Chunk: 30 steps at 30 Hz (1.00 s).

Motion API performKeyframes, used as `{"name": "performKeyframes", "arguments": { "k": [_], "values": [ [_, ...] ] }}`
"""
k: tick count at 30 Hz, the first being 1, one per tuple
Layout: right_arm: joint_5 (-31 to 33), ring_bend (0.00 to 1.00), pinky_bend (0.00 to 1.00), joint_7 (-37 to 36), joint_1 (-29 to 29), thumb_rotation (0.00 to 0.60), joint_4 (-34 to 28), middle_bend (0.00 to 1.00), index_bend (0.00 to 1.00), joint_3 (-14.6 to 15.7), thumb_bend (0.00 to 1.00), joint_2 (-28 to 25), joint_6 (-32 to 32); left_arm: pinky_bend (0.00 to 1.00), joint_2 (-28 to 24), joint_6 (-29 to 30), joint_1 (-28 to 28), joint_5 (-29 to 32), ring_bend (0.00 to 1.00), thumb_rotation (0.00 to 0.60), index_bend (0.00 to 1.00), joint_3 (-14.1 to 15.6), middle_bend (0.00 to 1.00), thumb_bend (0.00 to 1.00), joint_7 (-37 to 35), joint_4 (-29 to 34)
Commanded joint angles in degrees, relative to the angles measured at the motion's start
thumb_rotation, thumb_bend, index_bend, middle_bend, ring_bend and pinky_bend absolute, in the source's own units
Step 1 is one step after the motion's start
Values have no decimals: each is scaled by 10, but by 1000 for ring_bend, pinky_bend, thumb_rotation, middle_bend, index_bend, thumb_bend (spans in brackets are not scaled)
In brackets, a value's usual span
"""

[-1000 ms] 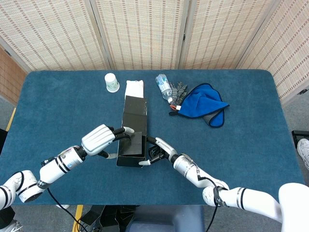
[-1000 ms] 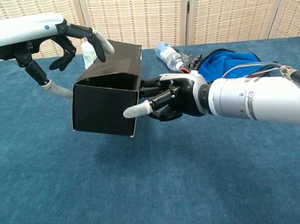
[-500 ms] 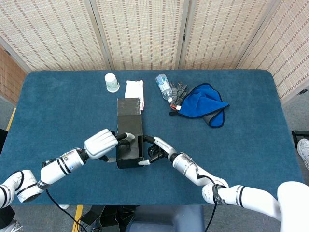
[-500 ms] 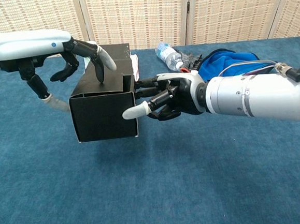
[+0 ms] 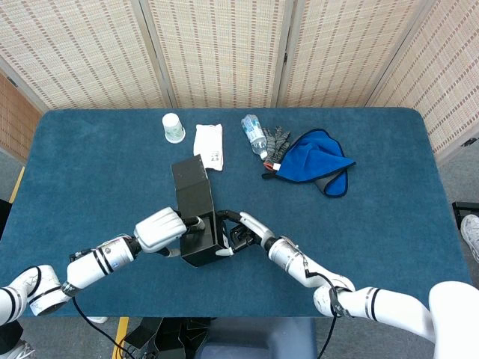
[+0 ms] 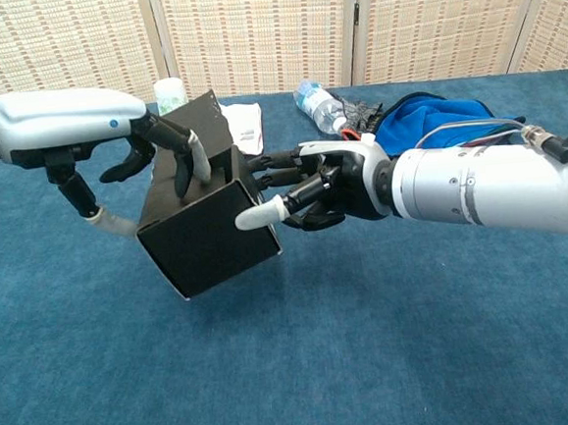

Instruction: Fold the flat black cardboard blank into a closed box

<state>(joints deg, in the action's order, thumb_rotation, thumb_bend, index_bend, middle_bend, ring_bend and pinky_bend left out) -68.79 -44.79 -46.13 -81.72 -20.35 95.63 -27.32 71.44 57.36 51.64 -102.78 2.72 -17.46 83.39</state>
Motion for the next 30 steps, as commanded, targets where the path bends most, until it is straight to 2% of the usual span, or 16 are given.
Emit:
{"name": "performKeyframes", "arguments": {
  "k": [1,11,23,30],
  "values": [
    [-2,762,1000,3,1,600,6,421,336,7,323,3,-1,591,13,-2,-3,2,751,600,458,7,316,217,-5,-6],
    [-22,762,1000,3,13,600,26,421,339,34,327,13,-11,591,61,-1,-11,-9,743,600,445,36,320,218,-24,-45],
    [-64,762,1000,-39,20,600,33,421,339,46,326,14,-27,579,82,-7,-3,-12,732,600,568,40,493,218,-11,-58],
    [-77,762,1000,-58,20,600,34,421,339,51,326,10,-37,547,87,-3,-3,-9,726,600,616,41,561,218,-9,-61]
  ]
}}
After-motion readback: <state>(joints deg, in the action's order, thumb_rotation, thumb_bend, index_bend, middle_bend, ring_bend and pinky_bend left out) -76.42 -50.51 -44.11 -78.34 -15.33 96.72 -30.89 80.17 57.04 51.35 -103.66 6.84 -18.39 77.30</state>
